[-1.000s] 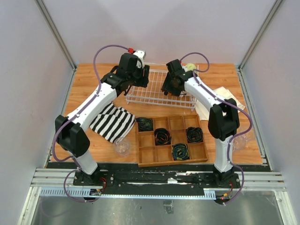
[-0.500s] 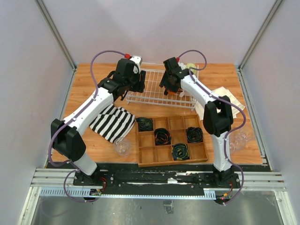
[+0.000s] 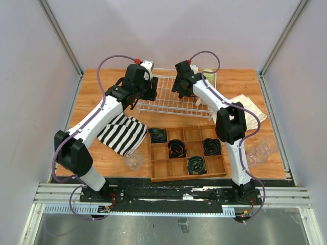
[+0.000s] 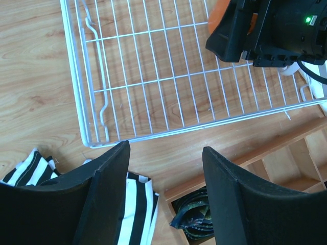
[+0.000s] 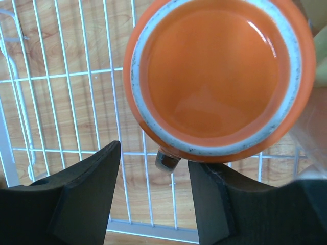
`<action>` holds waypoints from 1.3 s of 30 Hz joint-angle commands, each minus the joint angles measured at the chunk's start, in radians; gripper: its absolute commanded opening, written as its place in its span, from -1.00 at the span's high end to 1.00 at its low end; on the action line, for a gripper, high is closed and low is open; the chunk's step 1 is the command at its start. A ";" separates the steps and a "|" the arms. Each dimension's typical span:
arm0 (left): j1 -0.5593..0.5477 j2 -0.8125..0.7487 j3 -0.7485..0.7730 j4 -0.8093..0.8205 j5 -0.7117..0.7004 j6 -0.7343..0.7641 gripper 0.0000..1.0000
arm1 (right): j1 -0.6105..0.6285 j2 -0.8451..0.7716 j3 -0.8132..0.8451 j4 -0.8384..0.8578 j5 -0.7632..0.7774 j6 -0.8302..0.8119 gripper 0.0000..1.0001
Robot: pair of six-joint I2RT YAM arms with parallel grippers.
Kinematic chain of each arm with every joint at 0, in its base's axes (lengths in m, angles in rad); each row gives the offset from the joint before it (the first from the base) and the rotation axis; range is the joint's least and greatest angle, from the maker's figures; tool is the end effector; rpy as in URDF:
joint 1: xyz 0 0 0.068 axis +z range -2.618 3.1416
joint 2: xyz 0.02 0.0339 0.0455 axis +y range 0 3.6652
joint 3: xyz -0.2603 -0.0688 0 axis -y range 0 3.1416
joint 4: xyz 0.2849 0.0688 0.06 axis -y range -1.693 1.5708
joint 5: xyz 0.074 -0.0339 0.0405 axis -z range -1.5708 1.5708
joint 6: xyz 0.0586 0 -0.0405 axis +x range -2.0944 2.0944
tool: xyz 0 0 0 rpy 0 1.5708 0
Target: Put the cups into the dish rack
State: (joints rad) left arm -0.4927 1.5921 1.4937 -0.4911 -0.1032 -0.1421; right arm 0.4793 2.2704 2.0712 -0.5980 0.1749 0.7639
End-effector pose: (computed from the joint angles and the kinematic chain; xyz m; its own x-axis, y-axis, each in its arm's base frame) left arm 0.3772 -0.1957 0.3319 -0.5408 0.1305 -0.8309 0.3217 0.9449 -0.0610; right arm 0.5112 0.2542 0.2209 -0.6979 0.4050 -0.5907 0.1891 0.8997 0.3934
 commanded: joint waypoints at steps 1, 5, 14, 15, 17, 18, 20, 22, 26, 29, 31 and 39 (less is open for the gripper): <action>0.006 0.004 0.027 0.017 0.012 0.008 -0.27 | -0.030 0.028 0.049 0.016 0.025 -0.026 -0.13; 0.006 0.017 0.038 0.014 0.011 0.012 -0.27 | -0.044 0.036 0.049 0.050 0.042 -0.038 -0.13; 0.005 0.037 0.040 0.007 0.016 0.013 -0.26 | -0.077 0.066 0.065 0.116 0.058 -0.050 -0.13; 0.006 0.038 0.041 0.007 0.015 0.015 -0.26 | -0.079 0.071 0.071 0.124 0.056 -0.053 -0.13; 0.006 0.043 0.042 0.003 0.013 0.017 -0.26 | -0.083 0.081 0.084 0.143 0.050 -0.059 -0.13; 0.006 0.043 0.042 0.003 0.010 0.019 -0.26 | -0.084 0.085 0.089 0.153 0.045 -0.063 -0.13; 0.007 0.049 0.043 0.002 0.006 0.023 -0.26 | -0.086 0.097 0.104 0.168 0.039 -0.068 -0.14; 0.008 0.053 0.050 -0.002 0.004 0.025 -0.26 | -0.089 0.110 0.128 0.177 0.016 -0.068 -0.13; 0.010 0.068 0.067 -0.006 0.005 0.027 -0.26 | -0.091 0.115 0.158 0.183 0.000 -0.073 -0.13; 0.012 0.077 0.080 -0.008 0.009 0.028 -0.26 | -0.090 0.089 0.145 0.166 0.010 -0.078 -0.13; 0.014 0.084 0.092 -0.010 0.010 0.028 -0.26 | -0.091 0.059 0.113 0.161 0.005 -0.077 -0.14; 0.015 0.095 0.121 -0.012 0.019 0.027 -0.26 | -0.088 -0.063 -0.046 0.181 -0.027 -0.065 -0.21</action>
State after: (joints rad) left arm -0.4854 1.6760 1.5749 -0.5098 -0.0921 -0.1276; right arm 0.3996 2.3013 2.0731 -0.4561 0.1570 0.7055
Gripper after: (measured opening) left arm 0.630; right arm 0.591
